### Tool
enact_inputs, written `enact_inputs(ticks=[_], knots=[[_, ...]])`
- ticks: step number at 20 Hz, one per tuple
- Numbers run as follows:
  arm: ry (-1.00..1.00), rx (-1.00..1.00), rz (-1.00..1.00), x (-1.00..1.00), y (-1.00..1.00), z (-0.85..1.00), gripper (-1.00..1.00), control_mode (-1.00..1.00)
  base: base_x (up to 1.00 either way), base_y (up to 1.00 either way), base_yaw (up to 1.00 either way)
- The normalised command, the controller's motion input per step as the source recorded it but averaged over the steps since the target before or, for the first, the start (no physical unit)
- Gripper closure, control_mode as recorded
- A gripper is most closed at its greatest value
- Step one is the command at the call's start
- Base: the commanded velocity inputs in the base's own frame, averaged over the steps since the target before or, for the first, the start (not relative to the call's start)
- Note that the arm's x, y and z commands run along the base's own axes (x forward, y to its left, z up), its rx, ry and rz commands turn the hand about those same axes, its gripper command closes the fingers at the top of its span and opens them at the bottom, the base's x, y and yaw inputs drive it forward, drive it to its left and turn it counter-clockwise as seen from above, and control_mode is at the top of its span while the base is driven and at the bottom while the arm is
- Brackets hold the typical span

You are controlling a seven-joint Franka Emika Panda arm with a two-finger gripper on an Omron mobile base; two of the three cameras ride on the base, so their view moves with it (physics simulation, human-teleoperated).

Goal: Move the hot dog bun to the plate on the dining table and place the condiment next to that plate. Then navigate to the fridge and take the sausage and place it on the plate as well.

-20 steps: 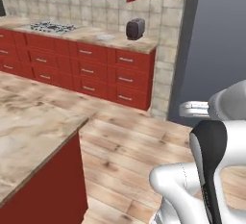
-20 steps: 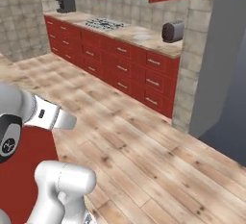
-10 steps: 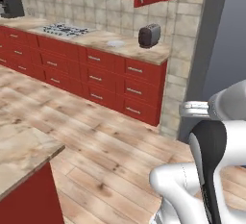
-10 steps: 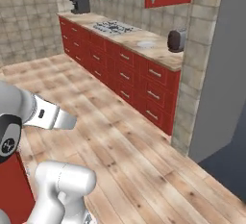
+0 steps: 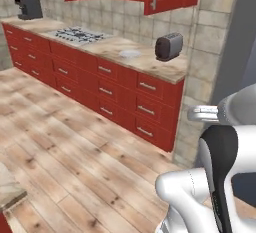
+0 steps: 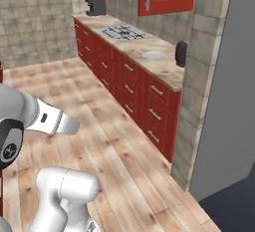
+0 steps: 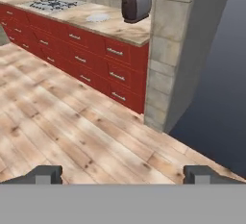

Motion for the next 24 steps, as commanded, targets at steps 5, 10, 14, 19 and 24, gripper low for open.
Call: enact_inputs(ticks=[5,10,14,19,24], knots=[[0.00,0.00,0.00,0.00,0.00,0.00,-1.00,1.00,1.00,-0.09,0.04],[0.00,0.00,0.00,0.00,0.00,0.00,-1.00,1.00,1.00,0.08,0.00],[0.00,0.00,0.00,0.00,0.00,0.00,-1.00,1.00,1.00,0.29,-0.02],[0.00,0.00,0.00,0.00,0.00,0.00,-1.00,1.00,1.00,0.54,-0.17],[0.00,0.00,0.00,0.00,0.00,0.00,-1.00,1.00,0.95,0.57,-0.28]])
